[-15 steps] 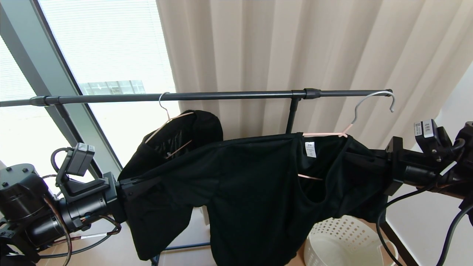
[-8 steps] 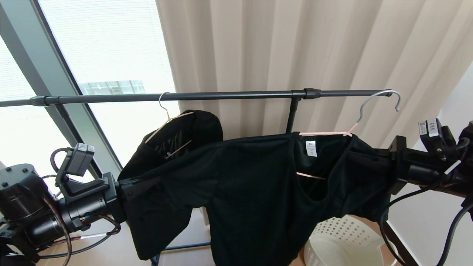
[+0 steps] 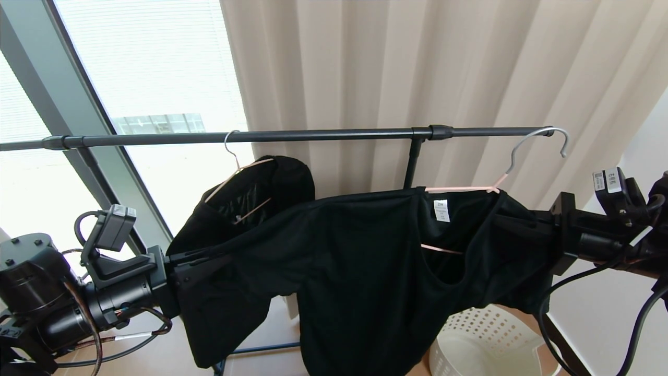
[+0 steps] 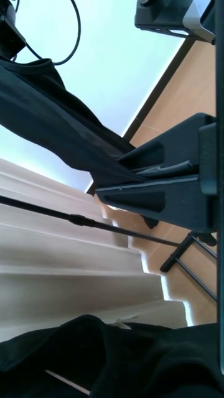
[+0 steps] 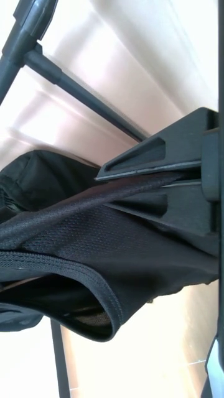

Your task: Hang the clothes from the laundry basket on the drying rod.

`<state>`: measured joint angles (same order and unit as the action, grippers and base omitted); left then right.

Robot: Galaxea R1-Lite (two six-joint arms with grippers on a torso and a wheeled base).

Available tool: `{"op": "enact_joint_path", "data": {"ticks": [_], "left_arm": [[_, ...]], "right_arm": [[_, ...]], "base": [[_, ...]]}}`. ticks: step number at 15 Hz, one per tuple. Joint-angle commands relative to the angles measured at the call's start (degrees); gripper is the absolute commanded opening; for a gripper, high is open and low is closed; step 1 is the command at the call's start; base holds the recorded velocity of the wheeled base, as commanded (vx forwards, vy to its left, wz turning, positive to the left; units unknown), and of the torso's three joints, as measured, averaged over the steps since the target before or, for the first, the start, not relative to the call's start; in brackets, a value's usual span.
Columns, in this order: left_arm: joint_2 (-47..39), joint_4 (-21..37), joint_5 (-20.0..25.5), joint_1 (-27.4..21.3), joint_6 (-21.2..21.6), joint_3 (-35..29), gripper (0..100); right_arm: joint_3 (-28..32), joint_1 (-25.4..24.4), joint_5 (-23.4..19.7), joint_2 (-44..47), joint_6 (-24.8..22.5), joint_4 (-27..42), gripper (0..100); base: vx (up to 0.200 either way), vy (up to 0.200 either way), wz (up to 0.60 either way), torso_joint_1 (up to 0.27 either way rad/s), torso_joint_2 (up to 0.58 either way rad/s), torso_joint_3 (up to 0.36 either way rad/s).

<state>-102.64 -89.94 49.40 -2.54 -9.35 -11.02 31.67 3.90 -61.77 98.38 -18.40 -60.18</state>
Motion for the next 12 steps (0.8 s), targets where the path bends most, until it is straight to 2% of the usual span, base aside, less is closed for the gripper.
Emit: {"op": "enact_joint_path", "data": {"ticks": [1, 5, 10, 11, 12], "left_arm": [[-0.1, -0.1, 0.0, 0.0, -0.1, 0.0, 100], [0.4, -0.1, 0.0, -0.1, -0.1, 0.4, 100], [3.4, -0.1, -0.3, -4.2, -1.0, 0.6, 100], [5.1, -0.1, -0.8, -5.5, -4.4, 0.4, 100], [5.9, -0.1, -1.3, -7.5, -6.1, -0.1, 100]], "right_arm": [[0.0, 0.1, 0.0, 0.1, -0.1, 0.0, 0], [-0.1, -0.2, 0.0, 1.4, -0.1, 0.0, 0], [-0.8, -0.6, 0.1, 1.6, -0.1, 0.1, 0], [-1.2, -4.0, 0.3, 3.5, -0.2, 0.1, 0], [-1.4, -6.4, 0.6, 4.9, -0.3, 0.0, 0]], "base": [[0.000, 0.000, 0.00, 0.000, 0.00, 0.000], [0.000, 0.000, 0.00, 0.000, 0.00, 0.000], [0.000, 0.000, 0.00, 0.000, 0.00, 0.000], [0.000, 0.000, 0.00, 0.000, 0.00, 0.000], [0.000, 0.000, 0.00, 0.000, 0.00, 0.000]]}}
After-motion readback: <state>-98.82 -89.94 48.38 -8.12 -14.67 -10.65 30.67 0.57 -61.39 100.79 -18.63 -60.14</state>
